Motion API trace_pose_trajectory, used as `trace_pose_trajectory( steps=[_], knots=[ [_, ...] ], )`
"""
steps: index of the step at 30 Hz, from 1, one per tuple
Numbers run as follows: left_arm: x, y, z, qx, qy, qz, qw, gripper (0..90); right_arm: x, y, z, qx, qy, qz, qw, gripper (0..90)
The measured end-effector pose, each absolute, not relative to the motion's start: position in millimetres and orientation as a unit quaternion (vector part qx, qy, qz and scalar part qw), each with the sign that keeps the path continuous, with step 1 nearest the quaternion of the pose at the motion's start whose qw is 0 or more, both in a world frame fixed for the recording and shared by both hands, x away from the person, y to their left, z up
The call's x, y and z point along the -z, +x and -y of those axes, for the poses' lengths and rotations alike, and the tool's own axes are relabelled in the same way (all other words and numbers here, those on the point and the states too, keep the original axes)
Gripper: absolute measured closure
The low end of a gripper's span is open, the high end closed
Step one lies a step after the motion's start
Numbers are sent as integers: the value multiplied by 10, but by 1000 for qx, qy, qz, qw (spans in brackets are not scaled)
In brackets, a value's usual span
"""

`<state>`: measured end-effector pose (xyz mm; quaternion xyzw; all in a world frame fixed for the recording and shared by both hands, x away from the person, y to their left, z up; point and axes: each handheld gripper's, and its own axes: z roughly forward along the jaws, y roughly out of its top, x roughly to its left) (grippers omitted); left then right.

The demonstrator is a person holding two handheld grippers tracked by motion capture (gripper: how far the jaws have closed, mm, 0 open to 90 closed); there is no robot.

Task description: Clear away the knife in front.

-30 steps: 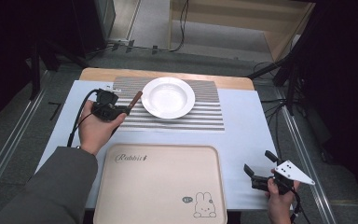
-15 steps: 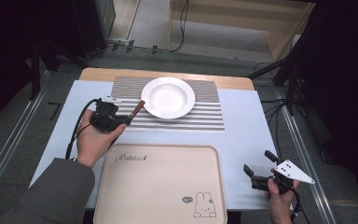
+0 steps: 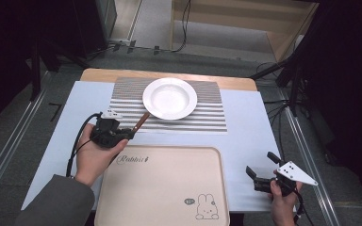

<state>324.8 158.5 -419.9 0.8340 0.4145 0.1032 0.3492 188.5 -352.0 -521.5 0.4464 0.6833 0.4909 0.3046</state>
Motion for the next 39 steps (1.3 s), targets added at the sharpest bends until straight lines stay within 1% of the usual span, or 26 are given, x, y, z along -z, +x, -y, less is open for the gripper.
trace_pose_trajectory(
  steps=[7, 23, 39],
  knots=[
    [4270, 3075, -1604, -105, 832, -417, 351, 772, 5215, 1886, 3517, -490, 446, -684, 305, 0],
    [4470, 2768, -1684, -84, 826, -428, 357, 772, 5218, 1887, 3508, -487, 446, -687, 305, 0],
    [4707, 2549, -1764, -68, 820, -443, 356, 772, 5219, 1889, 3500, -485, 446, -688, 305, 0]
  ],
)
